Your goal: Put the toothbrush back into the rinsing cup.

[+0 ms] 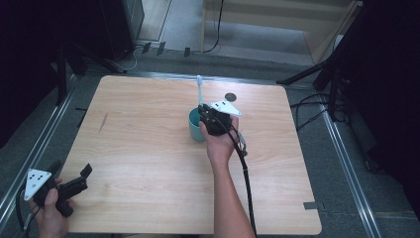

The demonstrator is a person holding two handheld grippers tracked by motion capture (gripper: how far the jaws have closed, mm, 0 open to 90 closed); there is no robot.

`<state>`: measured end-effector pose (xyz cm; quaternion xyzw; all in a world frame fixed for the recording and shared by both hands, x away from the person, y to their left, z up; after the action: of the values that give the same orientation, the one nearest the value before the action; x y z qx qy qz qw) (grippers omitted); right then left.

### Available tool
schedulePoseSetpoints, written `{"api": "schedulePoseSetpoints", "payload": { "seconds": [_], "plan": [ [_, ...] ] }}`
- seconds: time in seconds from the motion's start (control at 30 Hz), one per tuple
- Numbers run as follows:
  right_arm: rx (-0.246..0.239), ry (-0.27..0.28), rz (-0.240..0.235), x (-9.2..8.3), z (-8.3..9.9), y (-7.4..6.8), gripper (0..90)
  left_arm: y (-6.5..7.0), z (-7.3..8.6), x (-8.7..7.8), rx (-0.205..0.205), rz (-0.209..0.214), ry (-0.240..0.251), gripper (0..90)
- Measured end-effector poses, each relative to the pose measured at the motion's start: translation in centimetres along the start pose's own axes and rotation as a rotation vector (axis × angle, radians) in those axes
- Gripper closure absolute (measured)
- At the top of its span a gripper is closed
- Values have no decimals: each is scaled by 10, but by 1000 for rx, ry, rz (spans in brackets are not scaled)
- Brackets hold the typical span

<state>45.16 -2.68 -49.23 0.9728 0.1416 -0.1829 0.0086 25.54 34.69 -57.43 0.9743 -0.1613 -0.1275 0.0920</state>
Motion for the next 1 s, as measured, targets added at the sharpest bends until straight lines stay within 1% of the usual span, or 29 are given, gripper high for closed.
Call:
{"api": "schedulePoseSetpoints", "payload": {
  "seconds": [0.07,0.2,0.3,0.43,0.53,0.57,0.63,0.8,0.93,0.97,1.0],
  "plan": [
    [-2,-15,37,2,6,3,791,0,0,0,1,0,-1,0],
    [-4,-54,35,5,15,3,791,0,0,0,0,0,0,0],
    [-17,-68,31,6,18,1,790,0,0,0,1,0,-1,0],
    [-21,-106,35,8,23,1,785,0,0,0,0,0,-1,0],
    [-20,-113,31,9,24,0,766,0,0,0,-1,1,0,0],
    [-18,-113,27,9,24,0,747,0,0,0,0,1,-1,0],
    [-10,-112,23,8,23,0,738,0,0,0,-1,1,-1,0],
    [3,-95,32,5,17,3,718,0,0,0,1,0,-1,0],
    [22,-63,45,-2,7,9,651,0,0,0,1,-1,-3,0],
    [29,-45,58,-5,1,14,585,0,0,0,2,0,-2,0],
    [29,-45,58,-5,1,14,585,0,0,0,3,0,-2,0]
  ]
}}
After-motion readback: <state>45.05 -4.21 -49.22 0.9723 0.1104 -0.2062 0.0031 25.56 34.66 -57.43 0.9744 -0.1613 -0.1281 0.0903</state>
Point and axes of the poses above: each handheld gripper's, and its own axes: x roughly forward along the jaws, z roughly out of its underside, y roughly to its right, the point moved 8 cm from there along x, roughly forward along the jaws, and after that the axes turned 14 degrees about z, right-handed, at the moved point
